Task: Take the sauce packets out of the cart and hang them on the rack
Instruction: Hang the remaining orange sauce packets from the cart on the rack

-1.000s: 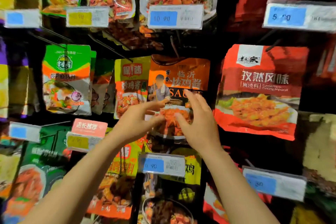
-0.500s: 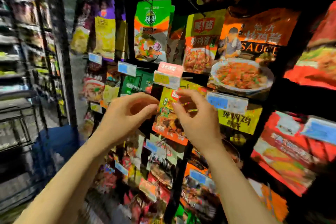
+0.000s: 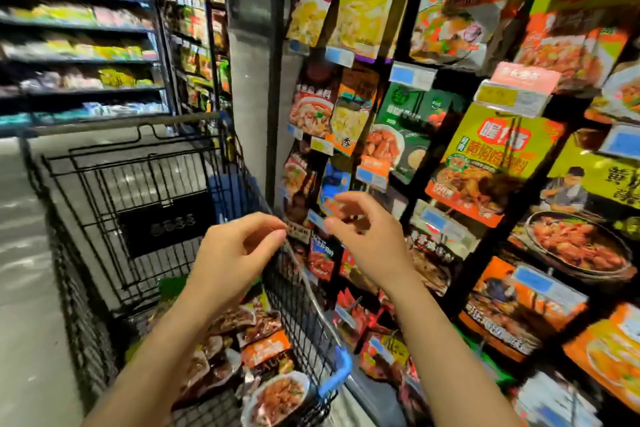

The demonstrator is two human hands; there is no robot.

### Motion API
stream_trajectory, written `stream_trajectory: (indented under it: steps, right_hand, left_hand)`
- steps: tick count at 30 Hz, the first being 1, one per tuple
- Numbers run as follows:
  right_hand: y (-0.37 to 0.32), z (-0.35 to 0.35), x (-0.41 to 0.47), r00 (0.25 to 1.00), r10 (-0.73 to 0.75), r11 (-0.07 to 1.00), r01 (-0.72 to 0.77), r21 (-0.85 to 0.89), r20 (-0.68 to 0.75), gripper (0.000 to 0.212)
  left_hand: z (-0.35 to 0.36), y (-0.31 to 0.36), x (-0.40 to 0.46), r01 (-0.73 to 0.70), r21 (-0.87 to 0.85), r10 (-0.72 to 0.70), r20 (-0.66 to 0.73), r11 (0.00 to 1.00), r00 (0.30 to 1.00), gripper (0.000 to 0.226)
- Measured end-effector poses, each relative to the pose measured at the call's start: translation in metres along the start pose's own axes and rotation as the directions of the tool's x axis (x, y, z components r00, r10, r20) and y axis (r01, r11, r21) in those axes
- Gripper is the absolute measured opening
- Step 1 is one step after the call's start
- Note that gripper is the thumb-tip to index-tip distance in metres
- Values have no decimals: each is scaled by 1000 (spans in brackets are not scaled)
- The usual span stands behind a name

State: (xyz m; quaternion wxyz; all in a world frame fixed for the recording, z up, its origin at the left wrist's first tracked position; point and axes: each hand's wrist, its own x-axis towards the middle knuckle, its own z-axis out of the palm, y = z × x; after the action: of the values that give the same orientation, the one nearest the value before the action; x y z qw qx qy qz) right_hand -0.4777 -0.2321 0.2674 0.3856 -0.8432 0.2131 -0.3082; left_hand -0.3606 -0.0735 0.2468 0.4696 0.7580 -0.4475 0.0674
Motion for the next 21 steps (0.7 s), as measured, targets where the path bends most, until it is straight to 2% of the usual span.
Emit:
stream_trajectory:
  steps: [3, 6, 8, 11, 15, 18, 21]
  right_hand:
    - [13, 50, -21, 980, 100, 995, -95, -39, 170, 34]
    - [31, 98, -43, 916, 175, 982, -135, -132, 361, 43]
    - [42, 124, -56, 834, 240, 968, -169, -184, 497, 49]
    - [59, 160, -73, 694, 333, 941, -198, -276, 638, 57]
    - [88, 198, -85, 567, 453, 891, -278, -358, 688, 66]
    - [109, 219, -83, 460, 553, 833, -301, -464, 694, 64]
    - [138, 244, -77, 425, 615, 788, -289, -544, 665, 69]
  left_hand:
    - [-13, -54, -54, 147, 105, -150, 22, 984, 988, 12]
    - [-22, -97, -108, 288, 226, -306, 45, 931, 951, 14]
    - [-26, -116, -141, 400, 235, -416, 19, 886, 909, 20]
    - [-21, -142, -185, 469, 315, -490, -15, 825, 872, 28]
    - [-1, -177, -230, 487, 486, -567, 20, 725, 823, 64]
    - [10, -193, -240, 522, 588, -618, -47, 618, 785, 72]
    - [14, -207, -231, 503, 671, -639, -56, 545, 767, 84]
